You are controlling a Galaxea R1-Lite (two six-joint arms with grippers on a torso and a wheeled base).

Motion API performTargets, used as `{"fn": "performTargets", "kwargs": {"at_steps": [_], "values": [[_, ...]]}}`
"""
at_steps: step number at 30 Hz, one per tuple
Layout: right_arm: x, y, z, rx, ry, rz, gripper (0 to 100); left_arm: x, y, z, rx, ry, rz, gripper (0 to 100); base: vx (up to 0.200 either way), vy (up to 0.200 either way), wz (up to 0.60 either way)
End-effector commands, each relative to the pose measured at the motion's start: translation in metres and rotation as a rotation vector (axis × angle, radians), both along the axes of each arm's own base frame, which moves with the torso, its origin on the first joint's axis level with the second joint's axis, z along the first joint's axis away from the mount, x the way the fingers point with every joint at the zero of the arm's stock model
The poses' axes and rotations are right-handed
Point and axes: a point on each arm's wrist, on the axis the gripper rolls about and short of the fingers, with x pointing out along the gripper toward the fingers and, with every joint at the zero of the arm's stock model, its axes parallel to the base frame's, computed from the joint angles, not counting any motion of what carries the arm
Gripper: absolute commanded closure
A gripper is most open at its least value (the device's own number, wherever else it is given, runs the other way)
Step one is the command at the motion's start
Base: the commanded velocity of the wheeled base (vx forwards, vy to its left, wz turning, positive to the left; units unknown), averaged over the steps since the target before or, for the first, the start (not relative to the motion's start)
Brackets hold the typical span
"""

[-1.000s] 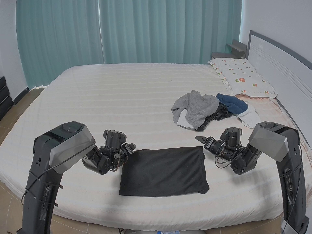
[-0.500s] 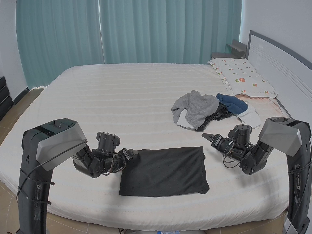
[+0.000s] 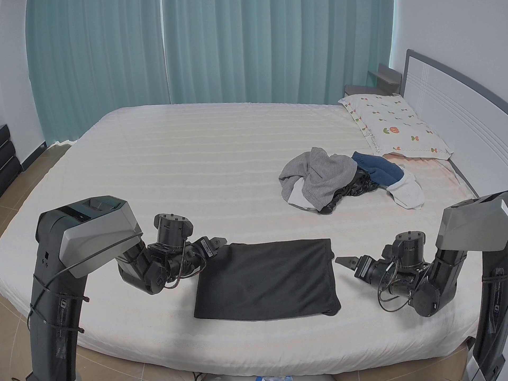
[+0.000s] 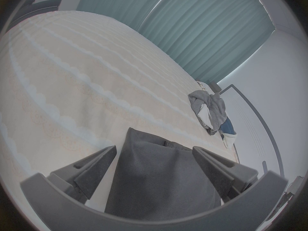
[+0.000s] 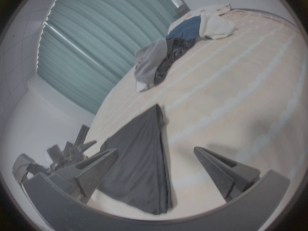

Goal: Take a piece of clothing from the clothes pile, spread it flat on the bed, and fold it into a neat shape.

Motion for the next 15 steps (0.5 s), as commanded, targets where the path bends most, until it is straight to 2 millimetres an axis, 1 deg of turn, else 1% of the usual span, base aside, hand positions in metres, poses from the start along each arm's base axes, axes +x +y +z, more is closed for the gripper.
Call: {"fn": "performTargets", "kwargs": {"at_steps": [1, 5, 8, 15], "values": [[-0.033, 0.010, -0.002, 0.003, 0.065, 0.102, 0, -0.007, 0.003, -0.011, 0.019, 0.021, 0.003, 0, 0.000, 0.000, 0.00], [-0.036, 0.016, -0.011, -0.005, 0.099, 0.141, 0, -0.006, 0.004, -0.010, 0.045, 0.016, 0.050, 0, 0.000, 0.000, 0.00], [-0.038, 0.017, -0.022, -0.058, 0.108, 0.178, 0, -0.008, 0.005, -0.011, 0.056, 0.025, 0.061, 0, 0.000, 0.000, 0.00], [-0.039, 0.019, -0.028, -0.085, 0.109, 0.201, 0, -0.006, 0.008, -0.011, 0.055, 0.023, 0.071, 0, 0.000, 0.000, 0.00]]}}
